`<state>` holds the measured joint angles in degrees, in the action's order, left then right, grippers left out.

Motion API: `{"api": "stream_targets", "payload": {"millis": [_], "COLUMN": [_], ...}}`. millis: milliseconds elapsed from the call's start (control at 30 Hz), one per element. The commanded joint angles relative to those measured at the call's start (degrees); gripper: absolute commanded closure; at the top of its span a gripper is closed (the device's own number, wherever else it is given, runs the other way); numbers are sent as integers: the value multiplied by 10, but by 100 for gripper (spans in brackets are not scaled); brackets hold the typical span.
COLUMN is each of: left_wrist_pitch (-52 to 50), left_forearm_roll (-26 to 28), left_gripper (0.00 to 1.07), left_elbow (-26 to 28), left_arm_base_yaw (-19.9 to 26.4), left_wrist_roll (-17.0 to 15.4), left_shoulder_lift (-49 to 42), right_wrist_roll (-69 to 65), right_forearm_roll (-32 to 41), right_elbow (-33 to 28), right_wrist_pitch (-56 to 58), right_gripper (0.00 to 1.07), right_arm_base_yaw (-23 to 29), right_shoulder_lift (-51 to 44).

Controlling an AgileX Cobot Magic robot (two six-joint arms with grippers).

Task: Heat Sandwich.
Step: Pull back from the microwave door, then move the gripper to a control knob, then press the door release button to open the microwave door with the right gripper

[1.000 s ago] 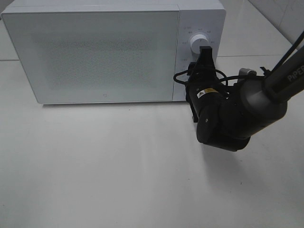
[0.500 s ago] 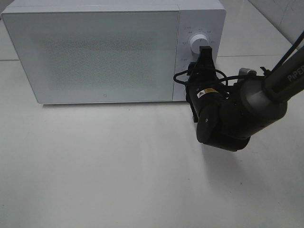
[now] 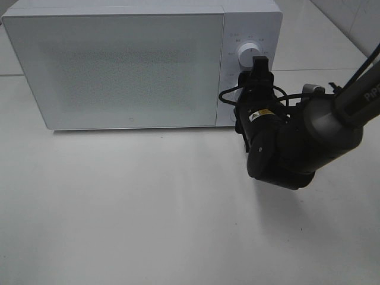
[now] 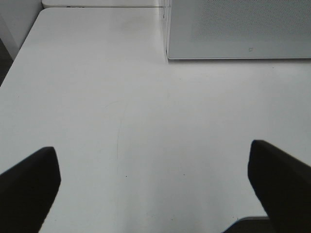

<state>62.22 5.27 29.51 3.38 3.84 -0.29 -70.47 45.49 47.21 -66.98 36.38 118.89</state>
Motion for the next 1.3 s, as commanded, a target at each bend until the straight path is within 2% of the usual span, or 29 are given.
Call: {"api": "stream_targets", "payload": {"millis": [33, 600, 700, 733, 767, 867, 933, 1033, 1133, 1200, 1300], "left_wrist_pitch": [-6, -6, -6, -6, -6, -6, -6, -6, -6, -6, -6], "left_forearm_roll": [3, 3, 3, 3, 3, 3, 3, 3, 3, 3, 3], "left_gripper": [9, 9, 9, 9, 9, 9, 9, 9, 9, 9, 9], "left_elbow": [1, 1, 1, 1, 1, 1, 1, 1, 1, 1, 1], "left_arm_base_yaw": [-3, -3, -3, -3, -3, -3, -3, -3, -3, -3, -3], "left_wrist_roll": [-1, -1, -1, -1, -1, -1, -1, -1, -1, -1, -1], "left_shoulder_lift": [-13, -13, -13, -13, -13, -13, -13, -13, -13, -13, -13], "right_wrist_roll": [23, 148, 223, 285, 285, 449, 485, 635, 690, 756, 789], "right_forearm_roll": [-7, -51, -64, -69, -69, -82, -85, -94, -94, -94, -97], "right_elbow": [-4, -104, -117, -123, -123, -123, -122, -121, -121, -119, -115], "right_wrist_pitch": [-21, 111, 154, 183, 183, 261, 277, 360, 397, 465, 520], "right_gripper": [36, 36, 36, 36, 36, 36, 36, 36, 36, 36, 36], "right_arm_base_yaw": [-1, -1, -2, -2, -2, -2, -2, -2, -3, -23, -43], "right_shoulder_lift": [-31, -130, -159, -179, -179, -216, -224, -253, -266, -282, -289]}}
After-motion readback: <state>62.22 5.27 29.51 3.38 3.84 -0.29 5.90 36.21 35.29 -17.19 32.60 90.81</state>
